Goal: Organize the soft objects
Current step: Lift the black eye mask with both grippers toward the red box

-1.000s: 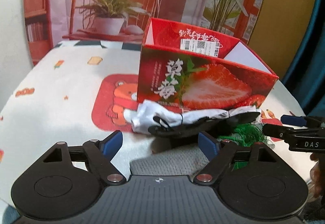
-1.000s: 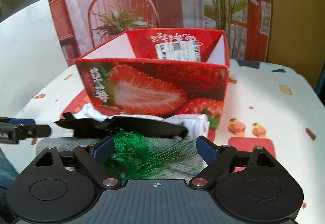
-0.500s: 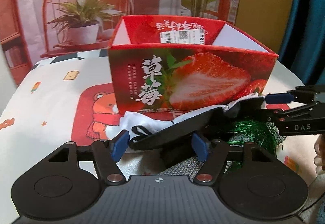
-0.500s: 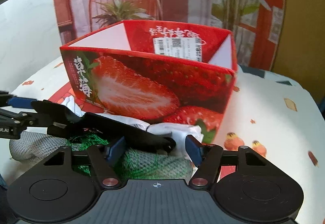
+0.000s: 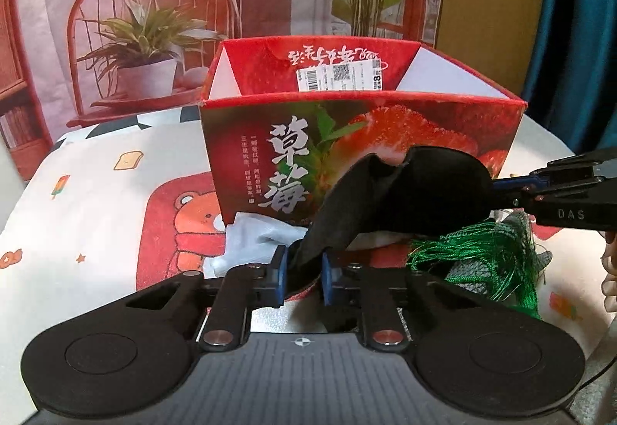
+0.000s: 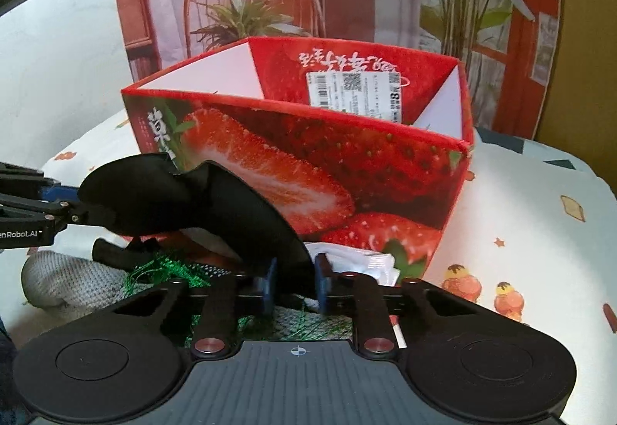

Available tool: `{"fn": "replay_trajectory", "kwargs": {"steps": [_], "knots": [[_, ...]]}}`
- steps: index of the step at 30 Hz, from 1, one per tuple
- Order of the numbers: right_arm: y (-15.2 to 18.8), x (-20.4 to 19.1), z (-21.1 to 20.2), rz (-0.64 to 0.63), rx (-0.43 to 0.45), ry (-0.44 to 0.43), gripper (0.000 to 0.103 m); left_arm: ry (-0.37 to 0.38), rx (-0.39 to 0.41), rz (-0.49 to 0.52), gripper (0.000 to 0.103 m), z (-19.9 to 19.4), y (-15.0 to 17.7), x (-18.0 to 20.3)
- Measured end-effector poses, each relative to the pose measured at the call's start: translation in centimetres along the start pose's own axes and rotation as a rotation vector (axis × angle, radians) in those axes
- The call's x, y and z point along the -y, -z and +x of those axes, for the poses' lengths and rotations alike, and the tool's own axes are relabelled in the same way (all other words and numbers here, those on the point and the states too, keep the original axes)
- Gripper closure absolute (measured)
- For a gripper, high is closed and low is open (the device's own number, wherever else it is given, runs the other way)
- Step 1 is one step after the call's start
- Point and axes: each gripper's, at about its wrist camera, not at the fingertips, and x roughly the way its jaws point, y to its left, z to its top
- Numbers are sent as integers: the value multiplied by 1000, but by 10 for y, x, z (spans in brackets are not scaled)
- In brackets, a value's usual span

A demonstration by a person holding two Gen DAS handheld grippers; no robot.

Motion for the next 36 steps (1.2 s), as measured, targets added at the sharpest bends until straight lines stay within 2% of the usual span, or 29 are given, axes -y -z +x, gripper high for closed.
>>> {"fn": "replay_trajectory", "kwargs": {"steps": [4, 9, 18, 36], "knots": [[-3, 3, -4, 23, 28, -4, 95, 10, 19, -5, 91, -4, -4, 0], [-13, -2, -11, 7, 67, -17, 98, 5, 55, -19, 92, -12, -15, -2], [-34, -5, -36, 3, 166, -20, 98, 0, 128, -32, 92, -32, -37, -5], [-63, -9, -63, -17, 265, -14, 99, 3, 236, -16, 94, -61, -66, 1]]}}
